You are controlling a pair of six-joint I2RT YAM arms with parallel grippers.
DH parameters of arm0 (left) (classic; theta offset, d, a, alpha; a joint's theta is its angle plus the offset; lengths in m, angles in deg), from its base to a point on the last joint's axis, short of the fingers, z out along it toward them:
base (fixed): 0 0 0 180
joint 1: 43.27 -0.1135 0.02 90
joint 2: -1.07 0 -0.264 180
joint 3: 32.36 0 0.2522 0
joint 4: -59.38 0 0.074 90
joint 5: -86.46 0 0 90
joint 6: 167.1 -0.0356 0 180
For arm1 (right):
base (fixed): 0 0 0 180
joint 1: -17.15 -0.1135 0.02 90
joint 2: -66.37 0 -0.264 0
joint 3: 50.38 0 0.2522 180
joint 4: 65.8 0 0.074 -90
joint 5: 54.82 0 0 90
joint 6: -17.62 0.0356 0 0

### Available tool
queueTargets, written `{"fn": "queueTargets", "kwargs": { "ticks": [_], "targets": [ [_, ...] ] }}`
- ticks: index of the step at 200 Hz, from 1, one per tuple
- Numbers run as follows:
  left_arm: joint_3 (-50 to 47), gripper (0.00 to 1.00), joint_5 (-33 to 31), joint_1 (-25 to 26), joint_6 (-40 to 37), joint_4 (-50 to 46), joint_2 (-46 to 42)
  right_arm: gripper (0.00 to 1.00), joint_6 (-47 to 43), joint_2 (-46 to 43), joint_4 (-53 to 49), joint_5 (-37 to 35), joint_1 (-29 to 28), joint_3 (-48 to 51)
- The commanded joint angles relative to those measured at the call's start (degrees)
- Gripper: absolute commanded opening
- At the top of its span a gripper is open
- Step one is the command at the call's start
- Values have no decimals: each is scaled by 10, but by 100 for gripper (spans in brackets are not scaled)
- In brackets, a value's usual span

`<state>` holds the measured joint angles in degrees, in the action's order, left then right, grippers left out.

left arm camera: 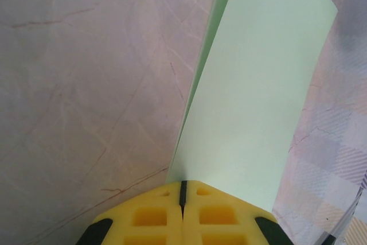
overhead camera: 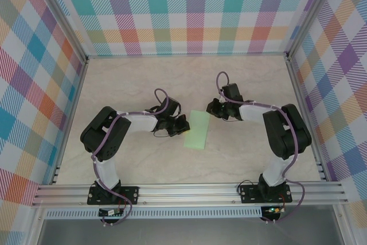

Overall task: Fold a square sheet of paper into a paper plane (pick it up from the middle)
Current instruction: Fold the square sheet of paper in half at the center of the table.

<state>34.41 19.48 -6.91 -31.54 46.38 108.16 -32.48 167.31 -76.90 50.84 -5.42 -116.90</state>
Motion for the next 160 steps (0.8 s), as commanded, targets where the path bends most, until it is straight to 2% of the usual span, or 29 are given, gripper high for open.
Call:
{"fn": "queueTargets", "kwargs": {
  "ticks": [1, 31, 76, 113, 133, 160],
  "targets": [
    [-50, 3, -94, 13, -6, -145, 72, 11, 13, 6, 9, 44, -17, -9],
    [-51, 2, -96, 13, -6, -144, 72, 11, 15, 44, 11, 63, -19, -18],
    [-54, 2, -99, 13, -5, -145, 73, 11, 25, 71, -1, 15, 12, -17],
    [-58, 2, -98, 13, -5, -142, 72, 11, 55, 39, 27, -18, 39, 21],
    [-58, 2, -98, 13, -6, -142, 71, 11, 48, 4, 45, 15, 28, 34],
    [-58, 2, -98, 12, -5, -140, 72, 11, 30, -25, 18, 49, -15, 38]
  ]
}}
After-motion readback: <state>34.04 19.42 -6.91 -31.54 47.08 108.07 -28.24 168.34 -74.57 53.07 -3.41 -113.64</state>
